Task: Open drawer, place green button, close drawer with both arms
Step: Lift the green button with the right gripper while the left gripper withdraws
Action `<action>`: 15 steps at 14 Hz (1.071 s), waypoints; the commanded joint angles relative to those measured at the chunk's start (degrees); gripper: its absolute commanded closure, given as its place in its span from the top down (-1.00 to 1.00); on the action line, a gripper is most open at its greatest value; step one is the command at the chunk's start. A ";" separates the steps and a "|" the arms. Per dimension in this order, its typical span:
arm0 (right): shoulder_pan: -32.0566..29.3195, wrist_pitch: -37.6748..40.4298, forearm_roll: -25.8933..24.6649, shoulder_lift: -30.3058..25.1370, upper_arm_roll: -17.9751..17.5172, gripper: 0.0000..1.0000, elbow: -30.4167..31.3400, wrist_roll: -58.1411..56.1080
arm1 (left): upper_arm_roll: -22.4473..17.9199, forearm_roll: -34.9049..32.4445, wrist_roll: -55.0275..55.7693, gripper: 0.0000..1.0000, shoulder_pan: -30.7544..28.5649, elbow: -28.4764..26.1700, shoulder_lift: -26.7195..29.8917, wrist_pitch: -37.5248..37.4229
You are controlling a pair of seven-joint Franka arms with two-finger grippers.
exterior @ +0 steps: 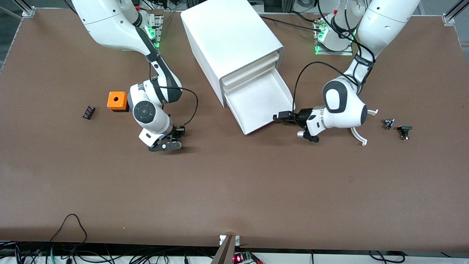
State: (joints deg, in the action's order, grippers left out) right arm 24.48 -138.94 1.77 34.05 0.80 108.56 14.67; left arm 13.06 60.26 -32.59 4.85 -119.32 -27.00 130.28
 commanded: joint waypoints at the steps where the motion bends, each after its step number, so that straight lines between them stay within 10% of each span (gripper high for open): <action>1: 0.39 -0.37 -0.19 0.32 -0.01 -0.42 -1.42 0.36 | -0.05 0.91 0.95 1.00 -2.12 -1.18 5.01 0.76; 5: 0.39 0.15 -0.27 -0.99 -0.01 -0.43 -3.18 -1.22 | -0.23 -0.40 0.25 1.00 -9.40 -1.62 12.38 2.26; 9: 0.30 6.81 -0.62 -3.28 -0.01 -0.43 -10.27 -5.34 | -0.84 -23.03 0.42 1.00 -15.48 -0.31 21.70 -1.86; 15: 0.39 19.58 -0.72 -3.28 -2.73 -0.43 -26.20 -20.63 | -6.55 -48.80 1.38 1.00 -15.23 16.55 27.42 -26.19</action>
State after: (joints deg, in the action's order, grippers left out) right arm 24.88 -121.73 1.47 30.08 -0.73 86.19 -1.45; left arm 6.73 17.99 -32.02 -10.90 -107.44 -0.58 109.97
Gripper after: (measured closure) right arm 0.665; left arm 0.000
